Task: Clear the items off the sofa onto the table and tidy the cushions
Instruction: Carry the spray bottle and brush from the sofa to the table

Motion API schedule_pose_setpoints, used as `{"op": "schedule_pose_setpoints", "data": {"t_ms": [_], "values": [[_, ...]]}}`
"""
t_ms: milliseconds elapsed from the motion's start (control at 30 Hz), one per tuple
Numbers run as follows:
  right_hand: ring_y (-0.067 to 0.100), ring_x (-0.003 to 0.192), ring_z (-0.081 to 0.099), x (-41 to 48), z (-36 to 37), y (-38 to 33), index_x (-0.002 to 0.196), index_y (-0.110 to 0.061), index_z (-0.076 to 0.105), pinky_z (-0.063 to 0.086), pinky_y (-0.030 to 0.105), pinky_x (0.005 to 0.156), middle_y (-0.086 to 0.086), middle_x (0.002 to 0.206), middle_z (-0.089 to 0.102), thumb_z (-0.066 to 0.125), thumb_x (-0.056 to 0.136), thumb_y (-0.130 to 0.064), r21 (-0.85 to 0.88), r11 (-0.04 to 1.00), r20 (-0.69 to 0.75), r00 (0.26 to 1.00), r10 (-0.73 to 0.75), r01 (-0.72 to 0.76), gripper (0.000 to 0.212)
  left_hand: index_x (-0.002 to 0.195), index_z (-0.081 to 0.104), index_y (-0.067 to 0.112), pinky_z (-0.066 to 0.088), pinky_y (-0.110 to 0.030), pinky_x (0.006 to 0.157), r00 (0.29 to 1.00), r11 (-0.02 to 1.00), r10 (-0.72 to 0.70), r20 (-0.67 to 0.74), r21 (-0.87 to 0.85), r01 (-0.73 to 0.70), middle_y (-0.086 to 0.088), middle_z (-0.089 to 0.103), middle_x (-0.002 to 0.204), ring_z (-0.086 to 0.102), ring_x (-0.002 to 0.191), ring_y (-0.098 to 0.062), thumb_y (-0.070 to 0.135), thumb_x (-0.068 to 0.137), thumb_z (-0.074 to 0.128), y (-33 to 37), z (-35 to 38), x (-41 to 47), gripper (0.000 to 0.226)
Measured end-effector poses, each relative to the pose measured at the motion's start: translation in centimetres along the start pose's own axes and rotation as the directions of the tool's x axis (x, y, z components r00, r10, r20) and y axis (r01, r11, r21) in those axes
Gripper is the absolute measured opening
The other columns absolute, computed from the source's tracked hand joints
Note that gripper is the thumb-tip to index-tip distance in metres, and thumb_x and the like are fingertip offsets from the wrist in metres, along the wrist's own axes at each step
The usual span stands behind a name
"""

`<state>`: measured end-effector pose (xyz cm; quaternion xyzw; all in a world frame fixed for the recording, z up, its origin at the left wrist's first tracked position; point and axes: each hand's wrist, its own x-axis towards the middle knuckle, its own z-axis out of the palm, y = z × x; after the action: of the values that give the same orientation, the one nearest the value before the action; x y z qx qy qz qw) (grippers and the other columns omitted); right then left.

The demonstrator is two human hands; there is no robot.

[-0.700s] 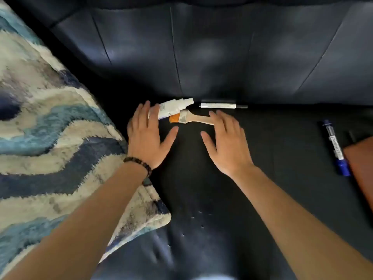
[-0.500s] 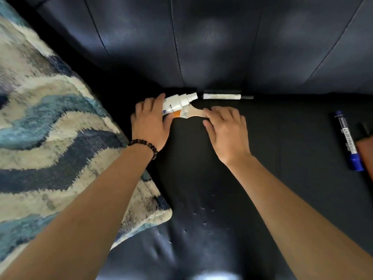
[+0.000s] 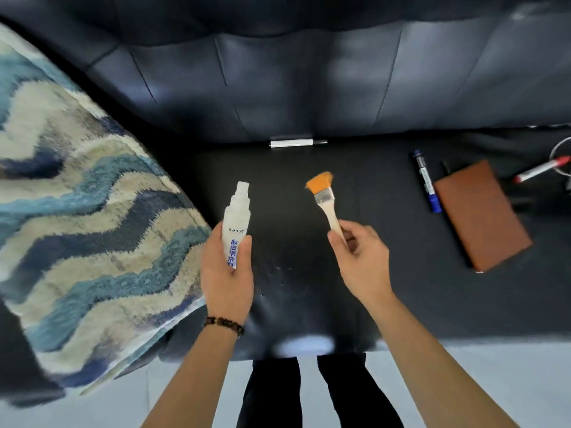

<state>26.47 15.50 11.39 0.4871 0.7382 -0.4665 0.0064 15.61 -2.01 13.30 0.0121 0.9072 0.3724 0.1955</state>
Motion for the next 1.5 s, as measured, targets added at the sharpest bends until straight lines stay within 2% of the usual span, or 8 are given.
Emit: {"op": "schedule_pose_setpoints", "data": {"t_ms": [133,267,400,600,800,1167,1267,1500], "values": [[0.002,0.08,0.06,-7.4,-8.7,-4.8,0.11,-0.025,0.072,0.042,0.004,0.07,-0.008,0.089,0.06,0.07,0.092,-0.026,0.088,0.996,-0.097,0.995,0.021,-0.013,0.018,0.123,0.053,0.025,0.044,-0.016,0.063,0.999,0.996,0.035,-0.015,-0.081,-0.037,0.0,0.061,0.102,0.06,0.085,-0.014,0.039,0.094,0.056,8.8,-7.7,-5.4,0.032],[0.001,0.083,0.058,-14.6,-16.8,-11.5,0.112,-0.025,0.07,0.04,0.002,0.07,-0.007,0.09,0.061,0.067,0.093,-0.03,0.125,0.992,-0.171,0.985,-0.012,0.034,0.02,0.112,0.054,0.033,0.043,-0.012,0.062,0.984,0.967,0.178,-0.021,-0.183,-0.179,-0.001,0.061,0.093,0.057,0.074,-0.001,0.027,0.094,0.059,18.0,-16.0,-10.3,0.019],[0.004,0.082,0.058,-22.3,-23.3,-17.6,0.11,-0.029,0.069,0.04,0.004,0.07,-0.005,0.09,0.063,0.068,0.092,-0.03,0.169,0.976,-0.336,0.939,-0.076,0.14,0.018,0.127,0.052,0.015,0.043,-0.004,0.065,0.946,0.915,0.325,-0.024,-0.244,-0.321,0.0,0.06,0.102,0.055,0.078,0.008,0.023,0.094,0.06,23.9,-23.2,-15.0,0.035],[0.004,0.083,0.062,-35.9,-27.5,-21.1,0.101,-0.046,0.064,0.046,0.01,0.069,-0.011,0.091,0.066,0.068,0.092,-0.035,0.261,0.949,-0.592,0.806,0.015,0.175,0.016,0.129,0.049,0.019,0.047,-0.005,0.072,0.817,0.787,0.573,0.067,-0.322,-0.526,0.019,0.056,0.105,0.056,0.087,0.012,0.024,0.092,0.061,26.0,-30.4,-19.2,0.039],[0.005,0.081,0.06,-48.3,-26.1,-16.2,0.094,-0.047,0.062,0.047,0.014,0.063,-0.01,0.09,0.068,0.069,0.091,-0.03,0.427,0.903,-0.72,0.619,0.314,0.039,0.019,0.131,0.051,0.017,0.05,-0.022,0.077,0.709,0.773,0.63,0.315,-0.336,-0.538,0.003,0.058,0.112,0.056,0.088,-0.007,0.029,0.092,0.06,25.6,-29.3,-22.7,0.041],[0.005,0.077,0.059,-71.6,-26.2,-1.8,0.097,-0.043,0.063,0.046,0.026,0.068,-0.006,0.092,0.067,0.067,0.092,-0.03,0.671,0.72,-0.722,-0.066,0.689,0.174,0.015,0.124,0.053,0.017,0.046,-0.003,0.065,-0.024,0.494,0.754,0.656,-0.592,-0.637,0.007,0.063,0.103,0.061,0.08,0.01,0.028,0.09,0.061,31.4,-17.7,-49.7,0.037],[0.007,0.076,0.06,-76.2,-25.7,4.0,0.096,-0.042,0.065,0.048,0.028,0.068,-0.007,0.088,0.068,0.069,0.091,-0.031,0.73,0.645,-0.631,-0.139,0.763,0.225,0.012,0.125,0.055,0.015,0.048,-0.007,0.064,-0.183,0.413,0.736,0.652,-0.646,-0.641,0.005,0.065,0.099,0.063,0.08,0.002,0.033,0.088,0.061,29.4,-14.4,-59.5,0.042],[0.008,0.07,0.062,-87.3,-30.4,16.0,0.099,-0.034,0.072,0.046,0.012,0.059,-0.004,0.08,0.071,0.075,0.086,-0.032,0.74,0.596,-0.551,-0.226,0.803,0.312,0.013,0.113,0.056,0.032,0.047,-0.007,0.056,-0.321,0.384,0.678,0.662,-0.691,-0.612,0.019,0.065,0.088,0.06,0.069,0.003,0.03,0.089,0.064,23.3,-9.4,-79.4,0.025]]}}
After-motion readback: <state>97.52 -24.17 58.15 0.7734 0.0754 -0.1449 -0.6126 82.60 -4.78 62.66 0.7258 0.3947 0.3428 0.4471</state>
